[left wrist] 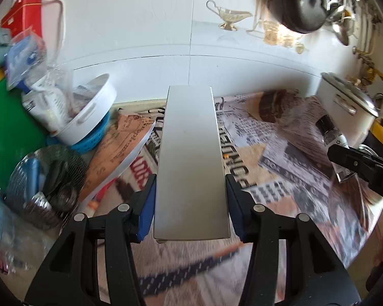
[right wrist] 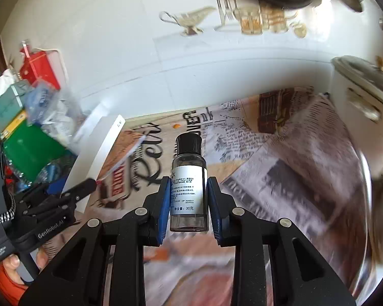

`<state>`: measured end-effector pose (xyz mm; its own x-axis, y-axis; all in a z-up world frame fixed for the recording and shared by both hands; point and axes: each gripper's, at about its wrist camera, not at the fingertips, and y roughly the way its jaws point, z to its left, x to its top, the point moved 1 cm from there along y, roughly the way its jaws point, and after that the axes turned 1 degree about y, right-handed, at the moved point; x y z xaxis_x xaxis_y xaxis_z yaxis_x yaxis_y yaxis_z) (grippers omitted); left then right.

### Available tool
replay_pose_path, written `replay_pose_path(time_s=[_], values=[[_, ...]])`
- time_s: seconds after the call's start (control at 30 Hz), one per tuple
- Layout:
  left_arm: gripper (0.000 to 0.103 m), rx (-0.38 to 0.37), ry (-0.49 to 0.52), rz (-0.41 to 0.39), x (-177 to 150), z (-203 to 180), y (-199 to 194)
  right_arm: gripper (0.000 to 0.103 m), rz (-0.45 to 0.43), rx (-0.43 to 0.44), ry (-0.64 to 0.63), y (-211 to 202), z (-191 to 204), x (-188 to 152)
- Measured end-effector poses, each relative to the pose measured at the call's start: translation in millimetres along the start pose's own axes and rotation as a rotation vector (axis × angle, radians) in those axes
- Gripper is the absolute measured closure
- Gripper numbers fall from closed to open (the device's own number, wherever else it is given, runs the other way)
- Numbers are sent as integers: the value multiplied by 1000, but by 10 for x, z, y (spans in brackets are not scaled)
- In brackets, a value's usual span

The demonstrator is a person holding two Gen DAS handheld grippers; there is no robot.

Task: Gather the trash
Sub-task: 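Carry the white box and small bottle with both tools down to the bucket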

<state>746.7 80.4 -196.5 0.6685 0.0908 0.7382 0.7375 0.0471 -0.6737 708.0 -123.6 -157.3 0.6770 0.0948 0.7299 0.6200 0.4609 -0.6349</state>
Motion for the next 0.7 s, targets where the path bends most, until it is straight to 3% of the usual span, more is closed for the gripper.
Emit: replay_pose_path(time_s=[0.4,0.7], values=[[53,-64,48,-26,-1209,478,-1616,77,-58,-37,49,-1012,992,-1212],[53,-72,47,43,-1668,584,-2124,77,5,-36,39,-1485,1289,-1639]])
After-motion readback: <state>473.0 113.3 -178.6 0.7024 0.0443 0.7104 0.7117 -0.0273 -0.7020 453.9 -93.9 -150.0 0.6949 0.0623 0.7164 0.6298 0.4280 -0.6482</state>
